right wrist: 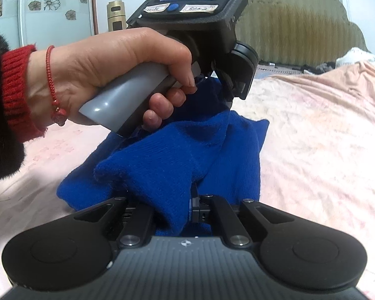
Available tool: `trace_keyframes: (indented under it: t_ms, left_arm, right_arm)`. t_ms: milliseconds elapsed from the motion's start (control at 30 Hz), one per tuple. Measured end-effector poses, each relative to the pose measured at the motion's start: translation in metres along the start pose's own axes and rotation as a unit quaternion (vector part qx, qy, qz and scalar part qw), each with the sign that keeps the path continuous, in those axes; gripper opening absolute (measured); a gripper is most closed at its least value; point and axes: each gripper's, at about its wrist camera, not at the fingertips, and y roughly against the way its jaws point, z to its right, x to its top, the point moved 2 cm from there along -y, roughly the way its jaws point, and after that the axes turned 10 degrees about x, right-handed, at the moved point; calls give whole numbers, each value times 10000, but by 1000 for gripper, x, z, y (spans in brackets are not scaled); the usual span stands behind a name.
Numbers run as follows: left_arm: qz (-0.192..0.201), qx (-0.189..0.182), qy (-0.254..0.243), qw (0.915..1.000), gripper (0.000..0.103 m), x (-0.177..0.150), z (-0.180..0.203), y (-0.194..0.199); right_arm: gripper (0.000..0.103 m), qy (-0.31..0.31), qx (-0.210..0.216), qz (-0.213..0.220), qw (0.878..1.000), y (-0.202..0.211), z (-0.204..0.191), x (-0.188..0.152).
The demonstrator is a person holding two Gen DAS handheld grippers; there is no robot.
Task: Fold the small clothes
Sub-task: 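Carry the lifted sweater edge with both grippers and fold it over the body, then open both grippers to release the folded sweater and withdraw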
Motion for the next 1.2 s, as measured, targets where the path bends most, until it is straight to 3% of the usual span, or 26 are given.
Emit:
trace_keyframes:
  t_ms: [100, 133, 167, 233, 533, 667, 767, 933, 1000, 1067, 1200]
  left_arm:
    - [-16, -173, 54, 9998, 28, 2, 0, 1]
    - [-27, -287, 122, 9995, 40, 4, -1, 2]
    - [-28, -396, 217, 9990, 62, 5, -3, 3]
    - [83, -566, 486, 9972, 88, 8, -9, 7]
    - [693, -350, 896, 9929, 89, 16, -48, 34]
    - [668, -183, 1154, 9909, 89, 5, -77, 36]
    - [577, 108, 1168, 9914, 89, -13, -95, 37]
    - [634, 251, 917, 9935, 89, -45, -104, 50]
    - [626, 182, 674, 9956, 89, -52, -94, 54]
    - [601, 168, 358, 9974, 89, -55, -78, 55]
    - [569, 130, 69, 9983, 89, -58, -50, 49]
  right_arm:
    - [10, -238, 123, -25, 9996, -1, 6, -1]
    - [13, -334, 171, -30, 9993, -1, 8, -1]
    - [15, -438, 224, -40, 9988, -1, 11, -1]
    - [17, -633, 314, -47, 9975, -1, 16, -3]
    - [23, -979, 422, -54, 9943, -4, 26, -7]
    - [29, -1123, 446, -20, 9927, -3, 30, -9]
    - [35, -1683, 697, 54, 9833, 1, 42, -11]
    - [39, -2773, 1145, 207, 9537, 8, 67, -19]
    - [42, -2862, 1153, 235, 9509, 11, 67, -18]
    - [53, -2956, 1180, 280, 9476, 13, 67, -17]
    - [56, -3199, 1070, 347, 9408, 21, 71, -20]
